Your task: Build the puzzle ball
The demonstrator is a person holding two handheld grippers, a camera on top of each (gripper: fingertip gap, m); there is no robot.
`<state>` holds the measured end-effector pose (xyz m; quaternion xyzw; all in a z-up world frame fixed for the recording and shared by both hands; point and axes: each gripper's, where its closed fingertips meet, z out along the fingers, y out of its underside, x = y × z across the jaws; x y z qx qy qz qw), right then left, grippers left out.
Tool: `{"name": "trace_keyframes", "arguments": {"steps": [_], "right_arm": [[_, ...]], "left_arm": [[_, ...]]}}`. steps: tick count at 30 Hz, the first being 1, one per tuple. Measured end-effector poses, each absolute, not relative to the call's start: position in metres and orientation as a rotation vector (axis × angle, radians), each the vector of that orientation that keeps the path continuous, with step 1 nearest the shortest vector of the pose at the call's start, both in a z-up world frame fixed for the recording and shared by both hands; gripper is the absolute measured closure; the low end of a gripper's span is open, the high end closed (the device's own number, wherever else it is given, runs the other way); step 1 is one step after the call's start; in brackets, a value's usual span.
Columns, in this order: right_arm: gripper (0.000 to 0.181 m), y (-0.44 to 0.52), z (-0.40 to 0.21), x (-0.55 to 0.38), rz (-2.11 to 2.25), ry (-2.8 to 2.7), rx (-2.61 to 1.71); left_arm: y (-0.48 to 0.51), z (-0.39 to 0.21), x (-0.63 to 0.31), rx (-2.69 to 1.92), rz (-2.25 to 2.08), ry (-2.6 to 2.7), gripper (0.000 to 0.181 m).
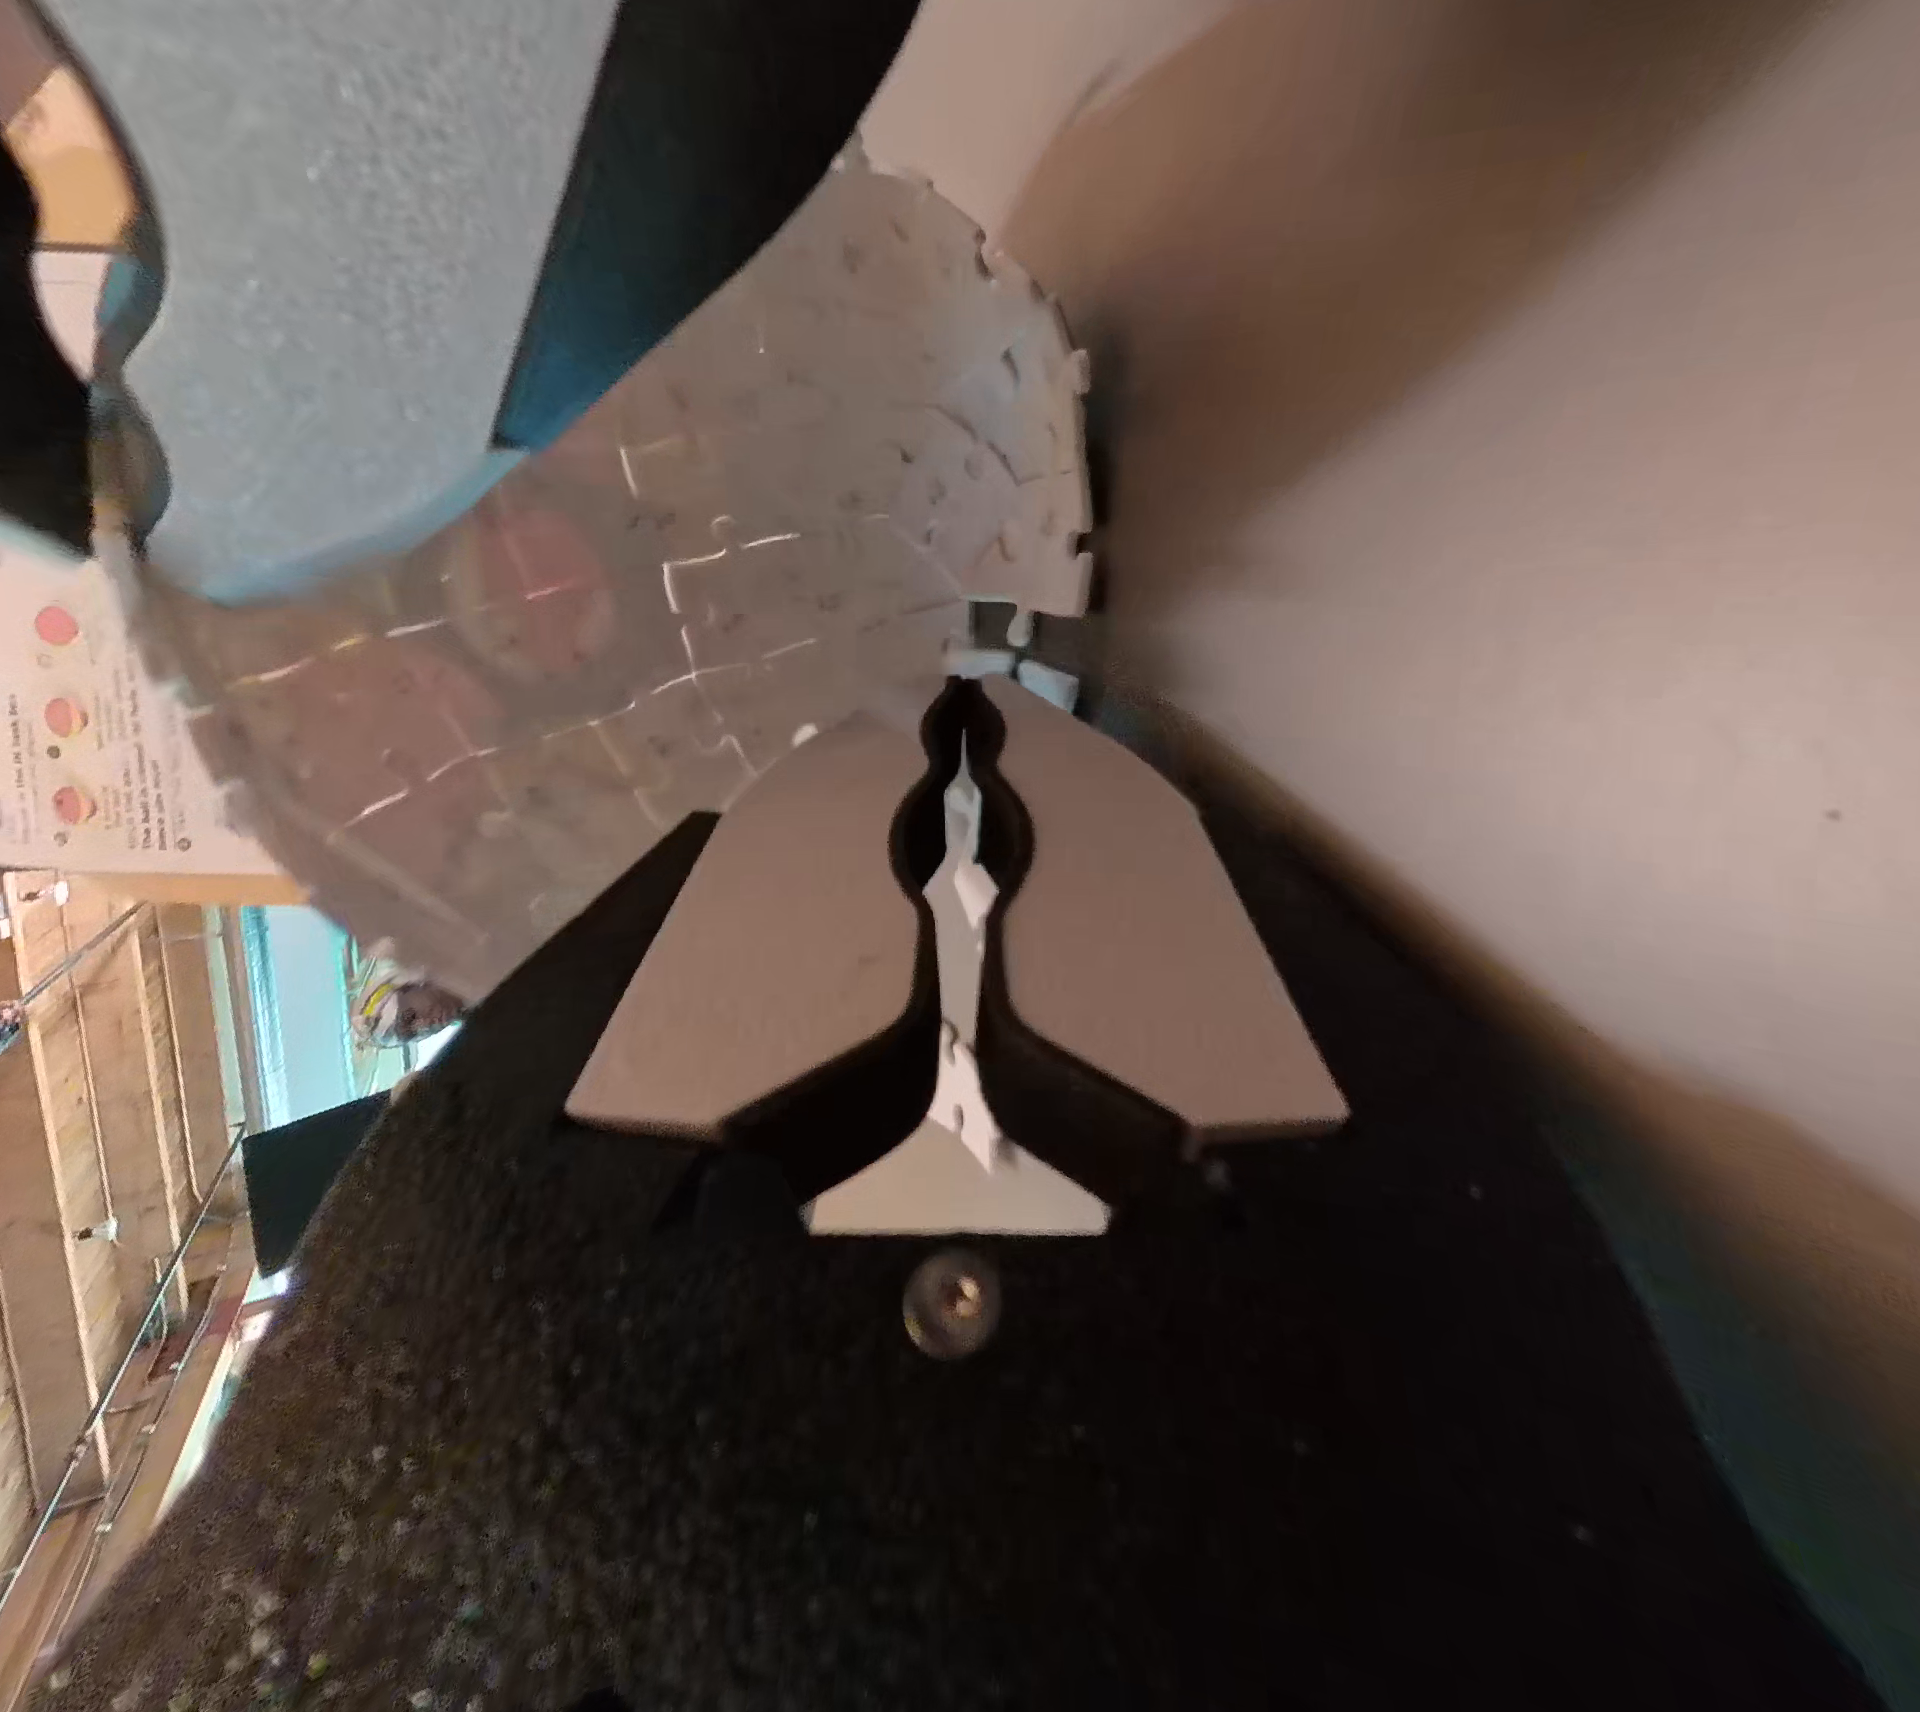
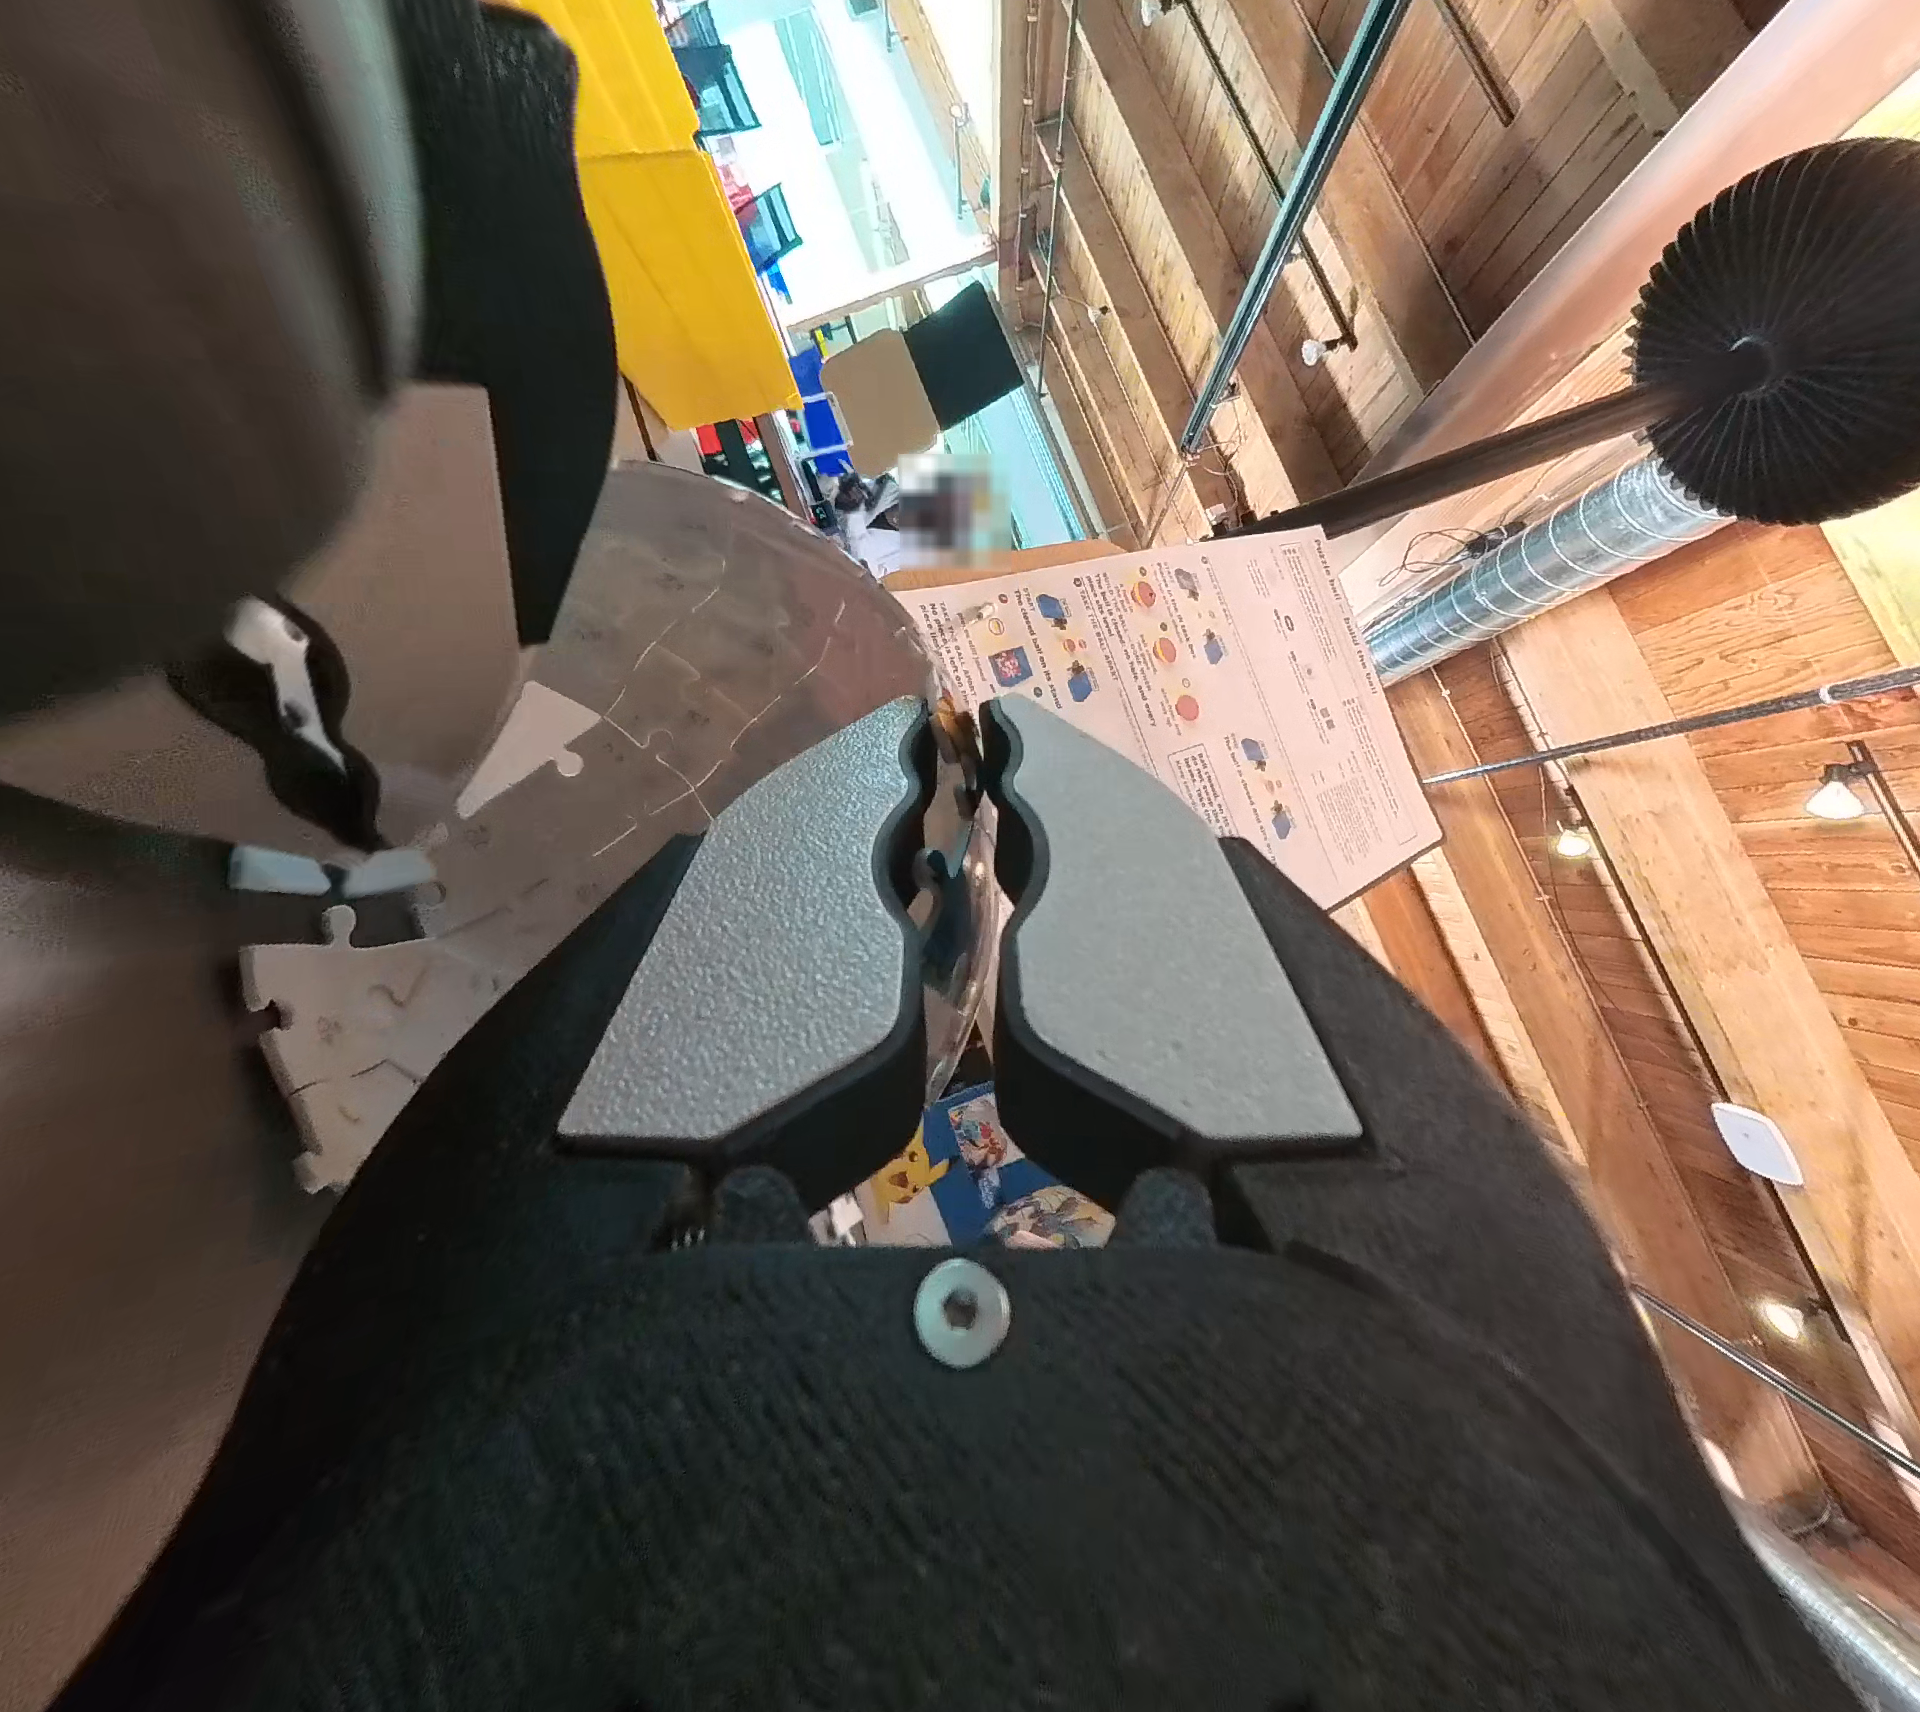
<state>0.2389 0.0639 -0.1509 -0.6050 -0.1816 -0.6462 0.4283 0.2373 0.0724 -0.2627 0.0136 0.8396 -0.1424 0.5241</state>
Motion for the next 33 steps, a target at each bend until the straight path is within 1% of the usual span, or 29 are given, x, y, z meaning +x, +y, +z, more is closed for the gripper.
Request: {"name": "trace_keyframes", "arguments": {"steps": [3, 6, 7, 8, 10, 13, 17, 20, 23, 29, 33], "right_arm": [[0.174, 0.064, -0.15, 0.239, -1.608, -0.441, -1.509], [0.174, 0.062, -0.15, 0.243, -1.611, -0.419, -1.517], [0.174, 0.062, -0.149, 0.243, -1.607, -0.411, -1.516], [0.174, 0.061, -0.149, 0.244, -1.603, -0.404, -1.516], [0.174, 0.062, -0.149, 0.244, -1.598, -0.397, -1.516], [0.174, 0.063, -0.149, 0.244, -1.596, -0.401, -1.513], [0.174, 0.064, -0.149, 0.244, -1.591, -0.395, -1.515], [0.174, 0.064, -0.15, 0.244, -1.582, -0.388, -1.516], [0.174, 0.065, -0.15, 0.245, -1.579, -0.378, -1.518], [0.174, 0.066, -0.15, 0.245, -1.573, -0.374, -1.522], [0.174, 0.066, -0.151, 0.246, -1.57, -0.367, -1.526]], "left_arm": [[0.077, -0.263, 0.229, -0.047, -0.399, 2.029, 0.181], [0.077, -0.26, 0.218, -0.284, -0.578, 2.094, 0.18], [0.076, -0.259, 0.215, -0.39, -0.643, 2.117, 0.176], [0.076, -0.258, 0.213, -0.501, -0.686, 2.138, 0.168], [0.08, -0.259, 0.213, -0.682, -0.71, 2.149, 0.157], [0.083, -0.261, 0.214, -0.865, -0.739, 2.144, 0.157], [0.079, -0.269, 0.209, -1.197, -0.845, 2.178, 0.149], [0.079, -0.275, 0.208, -1.429, -0.906, 2.158, 0.147], [0.082, -0.275, 0.213, -1.498, -0.892, 2.1, 0.147], [0.082, -0.274, 0.221, -1.434, -0.831, 2.093, 0.148], [0.078, -0.276, 0.221, -1.473, -0.857, 2.102, 0.158]]}}
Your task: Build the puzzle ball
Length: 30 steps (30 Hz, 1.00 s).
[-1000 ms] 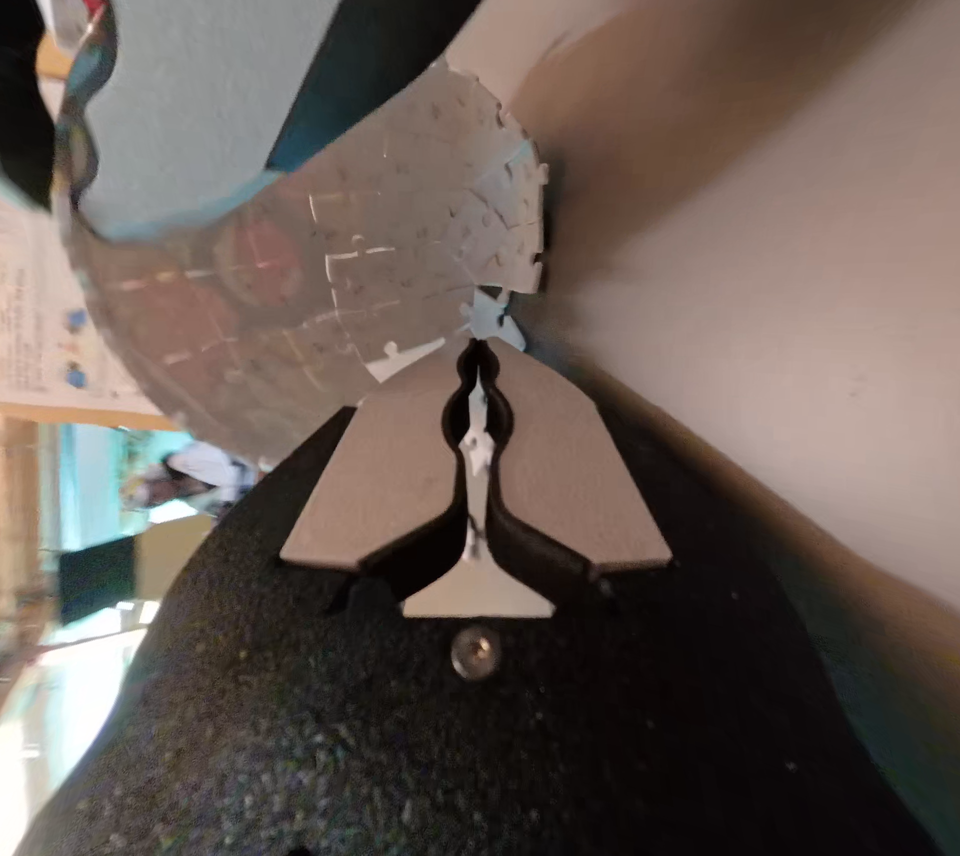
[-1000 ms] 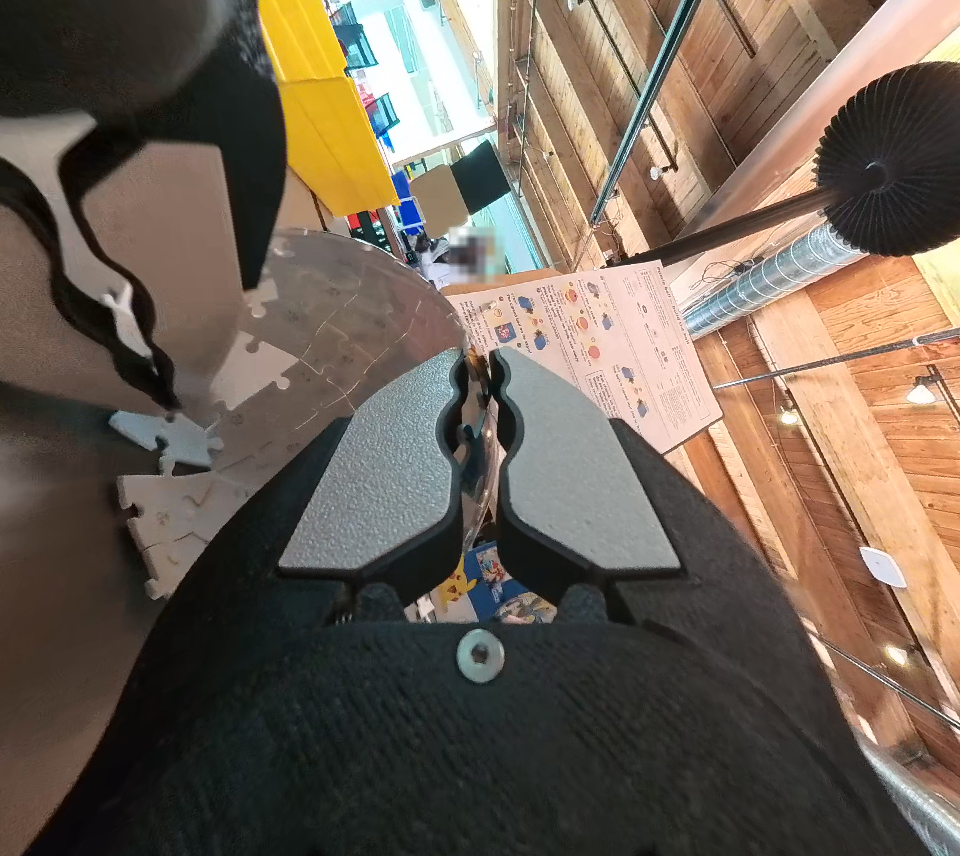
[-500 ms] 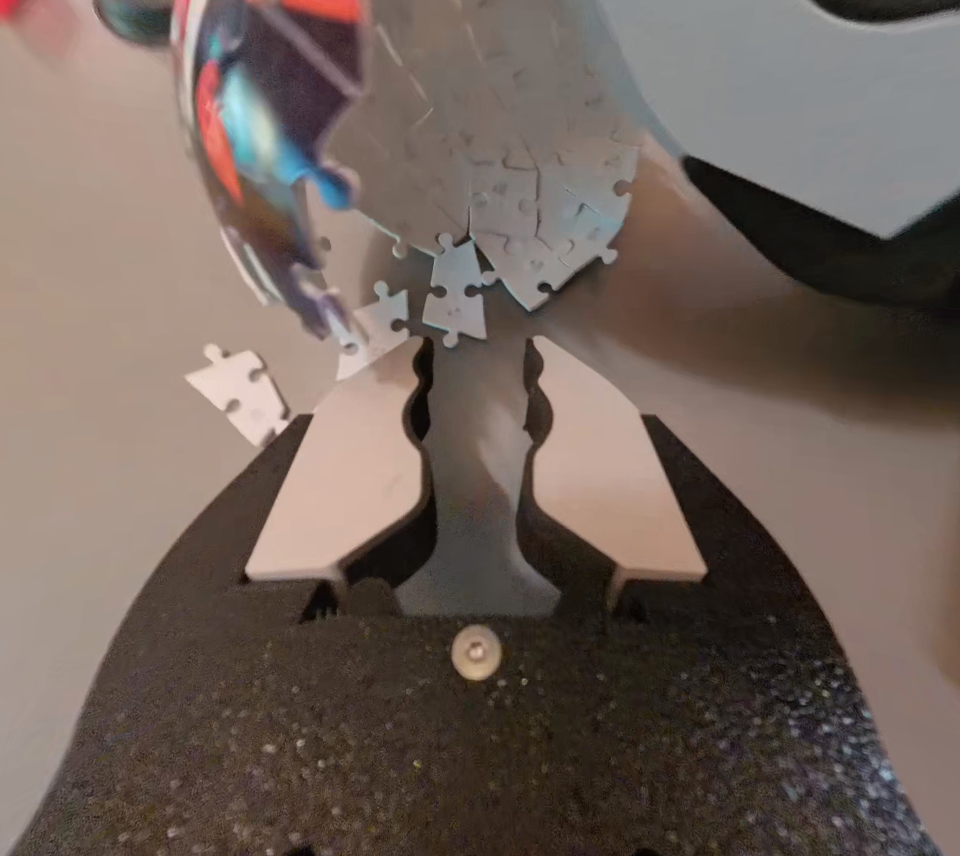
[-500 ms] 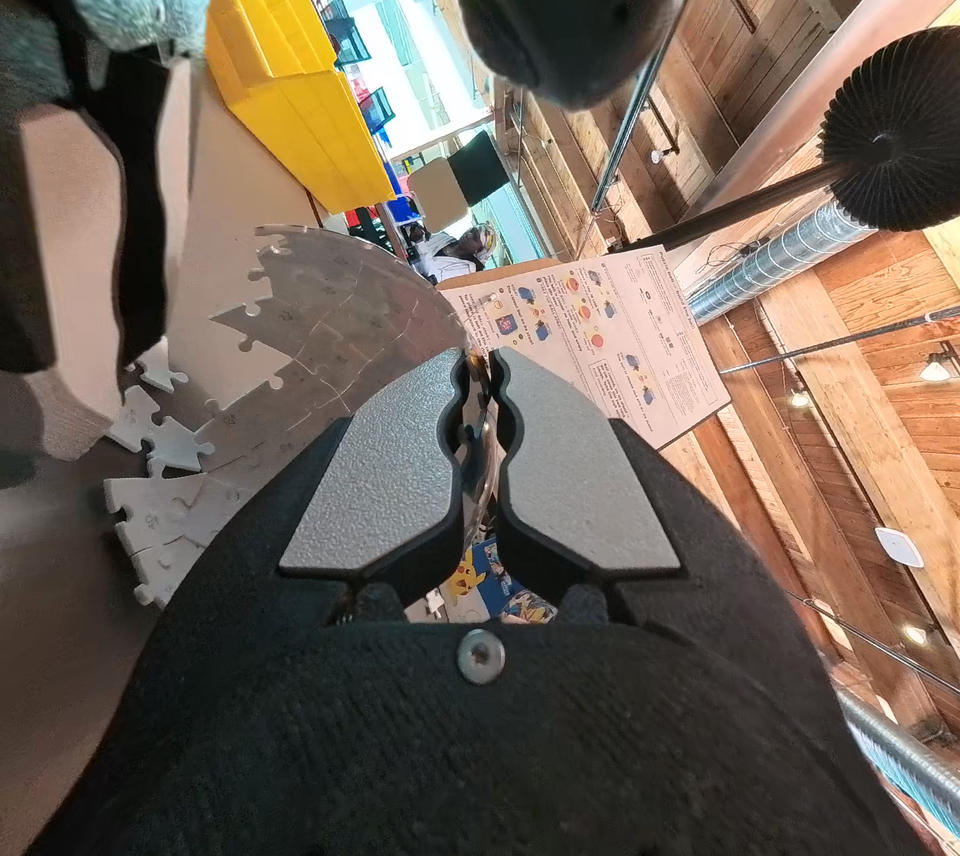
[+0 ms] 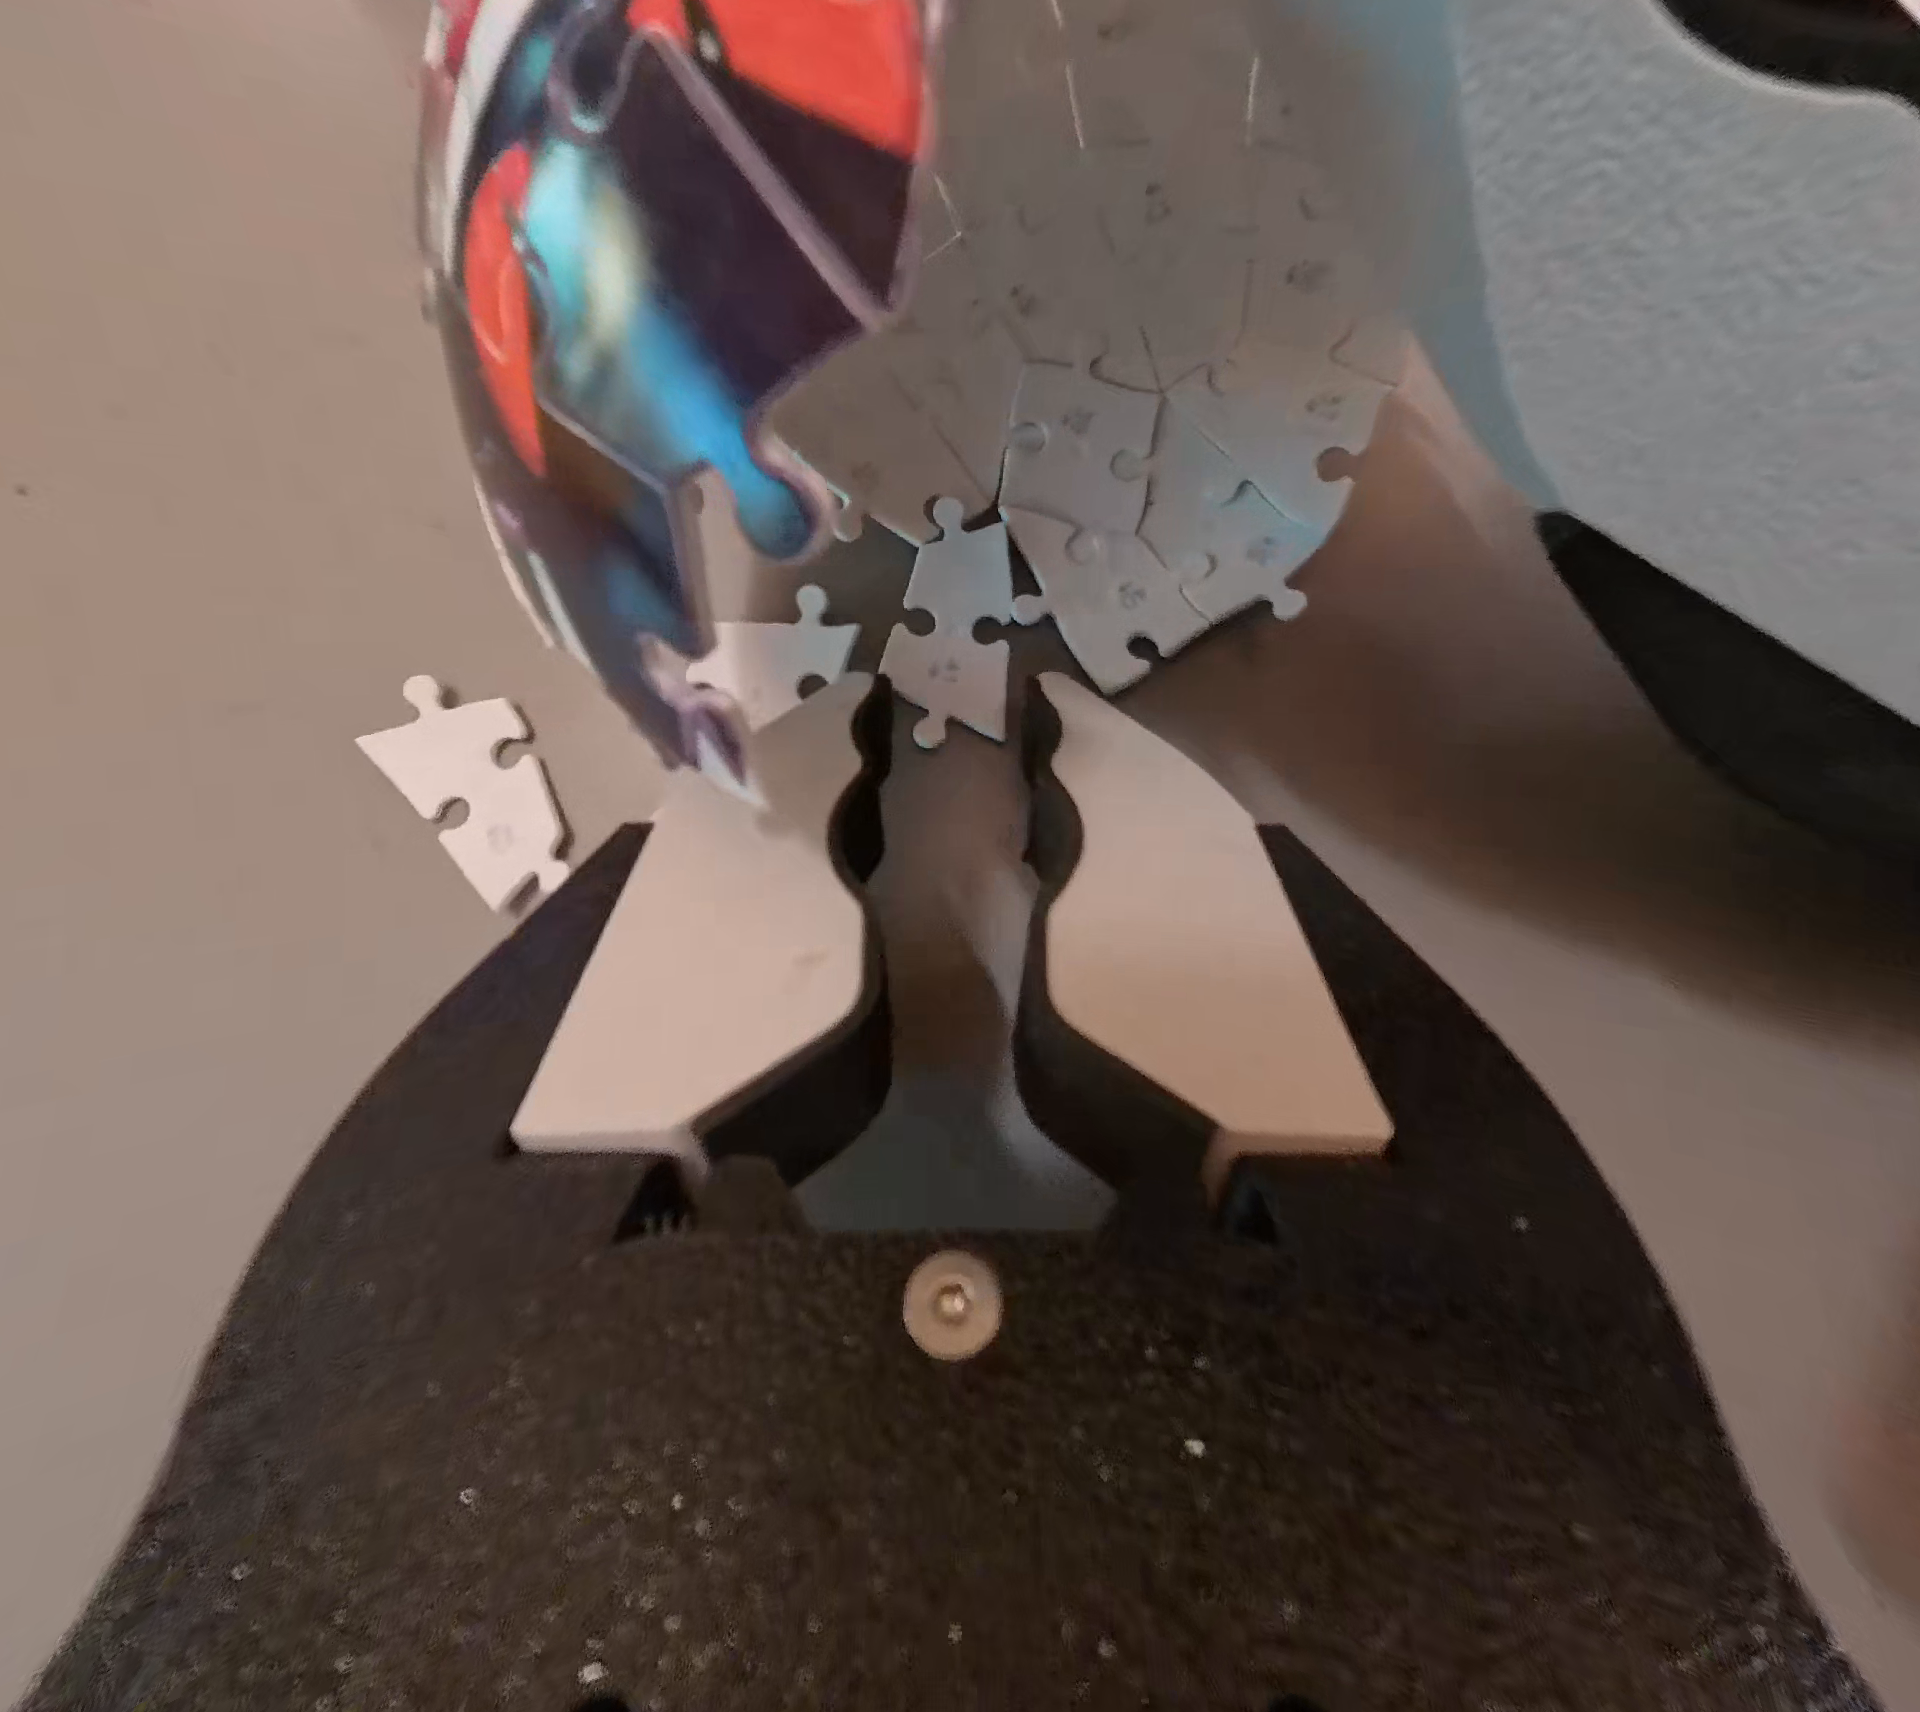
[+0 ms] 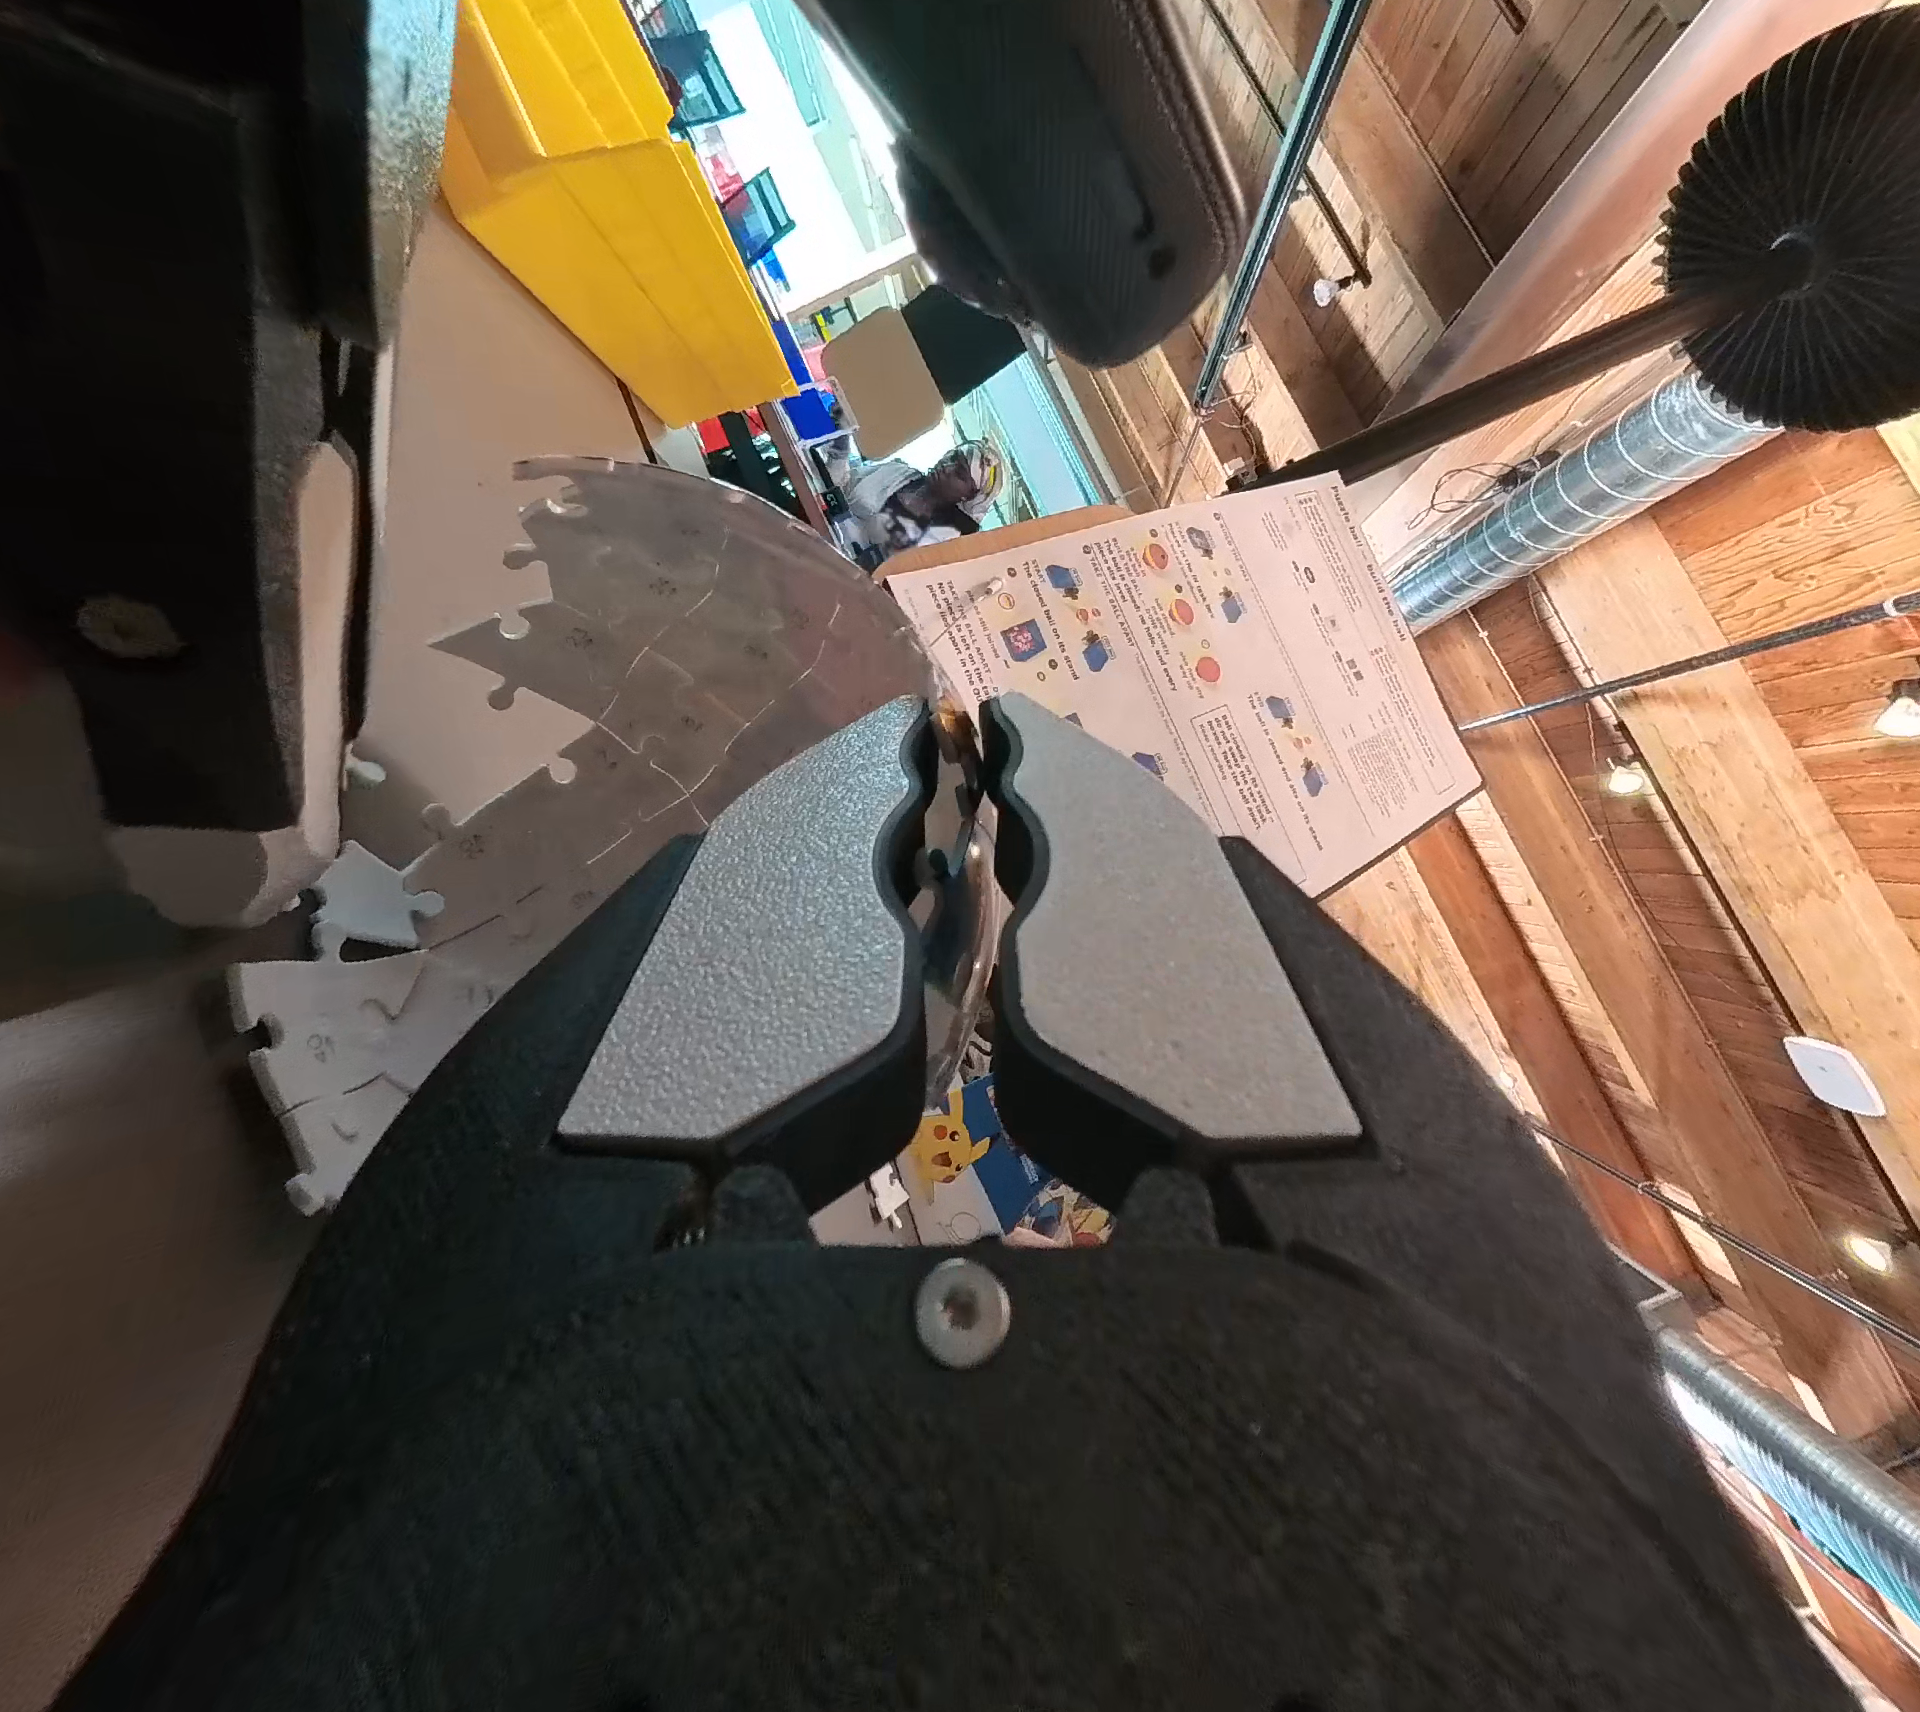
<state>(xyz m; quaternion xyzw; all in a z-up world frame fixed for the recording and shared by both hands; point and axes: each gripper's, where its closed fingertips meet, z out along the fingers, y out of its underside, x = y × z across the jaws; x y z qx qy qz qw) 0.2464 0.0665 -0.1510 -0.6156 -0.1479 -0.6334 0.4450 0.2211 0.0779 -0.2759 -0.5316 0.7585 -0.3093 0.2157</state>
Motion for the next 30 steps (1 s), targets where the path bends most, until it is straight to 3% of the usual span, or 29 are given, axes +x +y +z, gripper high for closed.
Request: {"name": "trace_keyframes", "arguments": {"steps": [14, 16, 19, 22, 30], "right_arm": [[0.174, 0.068, -0.151, 0.248, -1.575, -0.357, -1.524], [0.174, 0.068, -0.152, 0.248, -1.571, -0.354, -1.524], [0.174, 0.068, -0.152, 0.249, -1.571, -0.353, -1.525], [0.174, 0.068, -0.152, 0.249, -1.569, -0.351, -1.524], [0.174, 0.067, -0.152, 0.249, -1.57, -0.35, -1.525]], "left_arm": [[0.076, -0.268, 0.221, -1.57, -0.909, 1.975, 0.169], [0.07, -0.267, 0.22, -1.598, -0.968, 1.974, 0.181], [0.071, -0.268, 0.221, -1.6, -0.931, 1.957, 0.181], [0.068, -0.267, 0.219, -1.581, -0.948, 1.978, 0.166], [0.088, -0.272, 0.224, -1.615, -0.864, 1.943, 0.147]]}}
